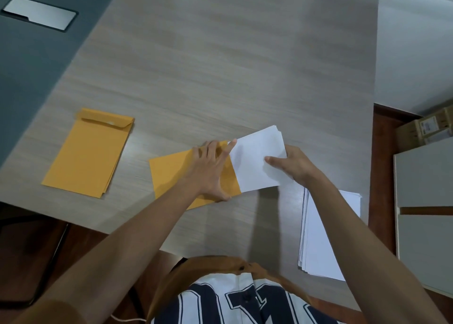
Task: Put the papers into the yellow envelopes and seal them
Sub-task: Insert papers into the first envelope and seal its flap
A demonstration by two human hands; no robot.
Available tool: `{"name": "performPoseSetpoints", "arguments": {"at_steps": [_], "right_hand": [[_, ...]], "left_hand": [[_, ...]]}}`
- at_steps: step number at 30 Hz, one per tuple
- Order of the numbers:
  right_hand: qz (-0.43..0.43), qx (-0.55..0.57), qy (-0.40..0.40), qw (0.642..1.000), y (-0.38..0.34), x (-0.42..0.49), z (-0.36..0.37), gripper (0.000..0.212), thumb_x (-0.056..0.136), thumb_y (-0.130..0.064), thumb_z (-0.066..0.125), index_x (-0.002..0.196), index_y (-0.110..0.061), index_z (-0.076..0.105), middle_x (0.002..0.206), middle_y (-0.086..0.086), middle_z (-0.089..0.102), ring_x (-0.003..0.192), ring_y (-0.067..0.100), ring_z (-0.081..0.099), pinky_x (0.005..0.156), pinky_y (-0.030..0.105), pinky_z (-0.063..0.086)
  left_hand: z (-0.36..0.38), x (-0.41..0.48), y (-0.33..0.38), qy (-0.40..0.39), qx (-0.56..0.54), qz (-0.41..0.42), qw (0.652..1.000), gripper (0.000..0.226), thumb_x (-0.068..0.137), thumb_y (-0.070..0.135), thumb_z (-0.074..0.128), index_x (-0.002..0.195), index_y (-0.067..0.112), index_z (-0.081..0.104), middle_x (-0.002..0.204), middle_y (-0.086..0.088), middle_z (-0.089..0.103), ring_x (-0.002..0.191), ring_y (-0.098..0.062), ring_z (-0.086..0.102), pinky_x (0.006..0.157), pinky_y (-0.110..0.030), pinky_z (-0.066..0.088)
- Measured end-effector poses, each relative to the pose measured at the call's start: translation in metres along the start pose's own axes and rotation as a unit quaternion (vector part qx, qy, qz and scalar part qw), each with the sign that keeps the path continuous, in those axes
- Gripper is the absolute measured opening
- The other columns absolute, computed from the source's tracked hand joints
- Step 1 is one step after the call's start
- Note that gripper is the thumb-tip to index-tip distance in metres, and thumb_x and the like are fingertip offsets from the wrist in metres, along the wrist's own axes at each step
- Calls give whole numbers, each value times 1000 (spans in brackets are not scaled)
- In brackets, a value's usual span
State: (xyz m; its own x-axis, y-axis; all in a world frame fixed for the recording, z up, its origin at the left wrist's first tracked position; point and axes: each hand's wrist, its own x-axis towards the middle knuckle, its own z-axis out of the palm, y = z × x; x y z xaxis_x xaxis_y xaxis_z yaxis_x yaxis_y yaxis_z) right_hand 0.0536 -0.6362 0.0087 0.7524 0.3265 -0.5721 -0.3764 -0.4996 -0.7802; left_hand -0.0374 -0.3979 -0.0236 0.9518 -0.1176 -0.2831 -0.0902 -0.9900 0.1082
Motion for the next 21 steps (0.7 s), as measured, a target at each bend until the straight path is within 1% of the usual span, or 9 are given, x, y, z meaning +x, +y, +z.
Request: {"name": "performPoseSetpoints", "arguments": {"at_steps": [1, 5, 8, 10, 12, 14, 18, 21], "right_hand": [[0, -1, 3, 1000, 0, 0, 3, 17, 85, -22, 74, 102, -21, 71, 100, -2, 75, 94, 21, 72, 74, 31, 57], [-6, -41, 16, 999, -5, 2, 19, 20, 84, -24, 74, 104, -19, 70, 103, -1, 73, 94, 20, 70, 81, 38, 57], [-16, -73, 21, 997, -13, 0, 23, 21, 83, -28, 75, 102, -20, 71, 97, -4, 74, 88, 15, 70, 73, 33, 56], [-12, -56, 43, 997, -16, -1, 18, 16, 84, -26, 73, 98, -18, 71, 94, 1, 74, 87, 19, 71, 70, 33, 55], [-8, -38, 56, 998, -17, 0, 14, 11, 87, -19, 69, 96, -12, 70, 94, 9, 74, 90, 29, 71, 70, 38, 56], [-4, -45, 44, 998, -19, 0, 15, 8, 88, -16, 67, 95, -12, 70, 93, 11, 74, 91, 30, 70, 72, 43, 57], [-6, -71, 28, 997, -25, -1, 29, 3, 87, -17, 68, 89, -15, 70, 91, 8, 74, 87, 26, 69, 69, 41, 57], [-5, -82, 30, 996, -27, -2, 31, 2, 87, -18, 69, 89, -18, 70, 91, 7, 74, 88, 24, 70, 71, 44, 59]], "left_hand": [[-1, 0, 2, 6, -7, 5, 1000, 151, 34, 83, 63, 153, 27, -12, 142, -17, 31, 133, -34, 31, 101, -54, 34], [-7, 2, 12, 30, -28, 20, 999, 150, 36, 82, 62, 154, 25, -13, 138, -14, 35, 129, -31, 34, 100, -53, 34], [-9, 3, 16, 36, -26, 25, 999, 149, 38, 83, 61, 154, 24, -11, 139, -14, 34, 129, -30, 34, 102, -52, 33], [-9, 3, 16, 37, -24, 23, 999, 149, 38, 83, 61, 154, 24, -11, 141, -14, 33, 131, -29, 33, 103, -52, 33], [-10, 2, 15, 41, -26, 24, 999, 149, 37, 82, 62, 153, 24, -11, 141, -14, 32, 131, -29, 33, 103, -52, 33], [-11, 2, 17, 46, -33, 34, 998, 148, 38, 81, 62, 153, 25, -11, 141, -14, 32, 131, -30, 33, 103, -53, 34], [-15, 5, 23, 53, -38, 50, 997, 147, 40, 82, 63, 153, 27, -12, 144, -17, 32, 134, -32, 32, 104, -54, 33], [-15, 5, 21, 48, -42, 49, 997, 147, 40, 82, 63, 153, 27, -13, 146, -18, 30, 136, -32, 30, 106, -53, 32]]}}
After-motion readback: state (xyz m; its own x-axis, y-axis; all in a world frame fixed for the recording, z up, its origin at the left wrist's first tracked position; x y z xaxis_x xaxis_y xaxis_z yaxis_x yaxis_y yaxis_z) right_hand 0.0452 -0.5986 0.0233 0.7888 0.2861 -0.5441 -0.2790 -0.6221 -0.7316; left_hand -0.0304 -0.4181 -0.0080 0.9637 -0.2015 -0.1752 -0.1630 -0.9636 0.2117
